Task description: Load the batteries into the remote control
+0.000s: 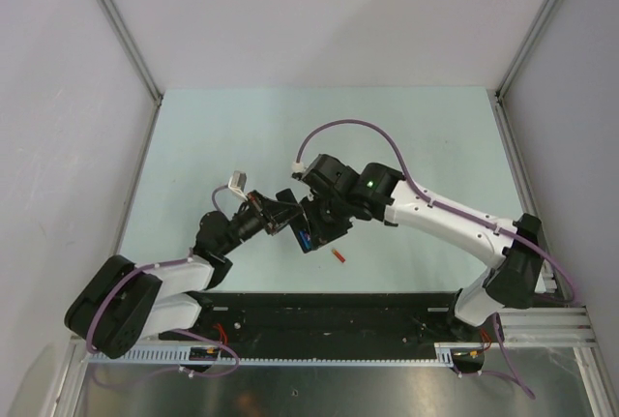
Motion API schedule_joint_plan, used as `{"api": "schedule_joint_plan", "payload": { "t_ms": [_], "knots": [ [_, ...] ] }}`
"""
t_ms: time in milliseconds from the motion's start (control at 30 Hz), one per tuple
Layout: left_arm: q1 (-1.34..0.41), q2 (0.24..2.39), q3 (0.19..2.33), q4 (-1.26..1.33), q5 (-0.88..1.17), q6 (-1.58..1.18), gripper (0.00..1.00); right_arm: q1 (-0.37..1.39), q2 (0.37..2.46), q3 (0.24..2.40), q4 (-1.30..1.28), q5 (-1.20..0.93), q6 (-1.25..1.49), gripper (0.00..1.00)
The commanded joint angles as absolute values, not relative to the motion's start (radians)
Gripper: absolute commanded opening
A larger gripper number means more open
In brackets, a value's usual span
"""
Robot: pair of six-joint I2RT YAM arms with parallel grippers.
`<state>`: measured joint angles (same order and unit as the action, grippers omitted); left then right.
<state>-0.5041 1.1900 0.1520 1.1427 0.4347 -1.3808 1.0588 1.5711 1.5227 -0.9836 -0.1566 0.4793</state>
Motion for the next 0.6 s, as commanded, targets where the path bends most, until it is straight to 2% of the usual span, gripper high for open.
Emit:
{"api": "schedule_joint_plan", "payload": {
  "t_ms": [0,567],
  "knots": [
    [-0.511,1.201,0.190,1.204,0.419,-1.420,0.00,1.034,1.589,1.591,-1.037,-0.189,0.495,0.00],
    [-0.511,1.247,0.190,1.279,0.425,-1.436,0.00,1.014,1.640,1.638,-1.121,-0.212,0.476,0.00]
  ]
}}
